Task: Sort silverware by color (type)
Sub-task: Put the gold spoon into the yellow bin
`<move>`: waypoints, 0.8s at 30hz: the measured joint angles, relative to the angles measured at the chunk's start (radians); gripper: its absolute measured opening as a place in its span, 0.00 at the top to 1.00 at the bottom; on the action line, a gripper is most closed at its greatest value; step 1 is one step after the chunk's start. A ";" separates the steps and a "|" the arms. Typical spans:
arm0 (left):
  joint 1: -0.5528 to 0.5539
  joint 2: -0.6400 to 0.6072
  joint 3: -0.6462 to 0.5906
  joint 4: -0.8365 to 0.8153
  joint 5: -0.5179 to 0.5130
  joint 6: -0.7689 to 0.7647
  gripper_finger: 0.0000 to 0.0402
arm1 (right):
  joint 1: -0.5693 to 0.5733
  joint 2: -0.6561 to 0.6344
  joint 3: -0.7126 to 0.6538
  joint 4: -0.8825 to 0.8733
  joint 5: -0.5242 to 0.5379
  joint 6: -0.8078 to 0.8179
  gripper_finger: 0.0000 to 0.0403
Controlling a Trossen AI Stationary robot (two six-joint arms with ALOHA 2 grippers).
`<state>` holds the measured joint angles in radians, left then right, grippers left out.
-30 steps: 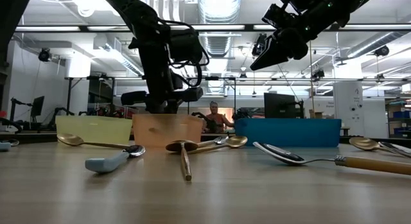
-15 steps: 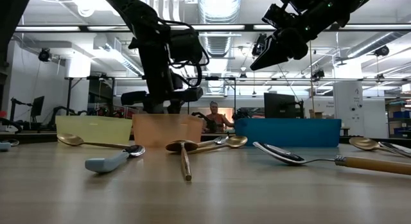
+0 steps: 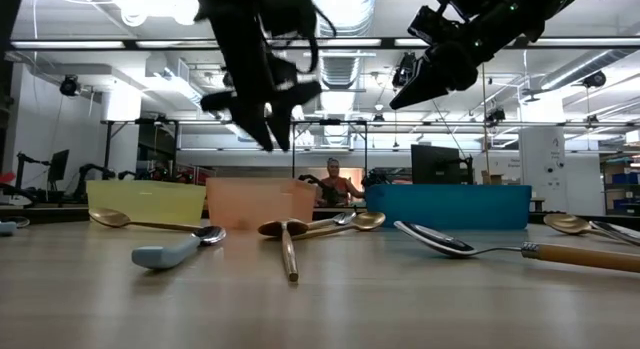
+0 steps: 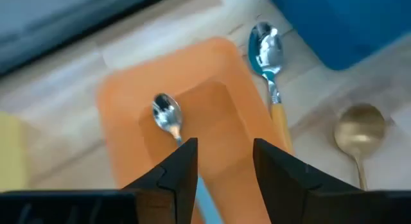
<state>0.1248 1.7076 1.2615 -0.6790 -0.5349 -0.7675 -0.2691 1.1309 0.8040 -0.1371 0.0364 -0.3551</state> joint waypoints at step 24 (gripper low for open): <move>-0.370 -0.504 -0.391 0.214 -0.042 0.446 0.68 | 0.121 0.005 0.017 -0.101 0.039 0.789 0.83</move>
<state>-0.2452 1.2036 0.8703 -0.4653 -0.5766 -0.3217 -0.1486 1.1358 0.8211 -0.2379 0.0751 0.4339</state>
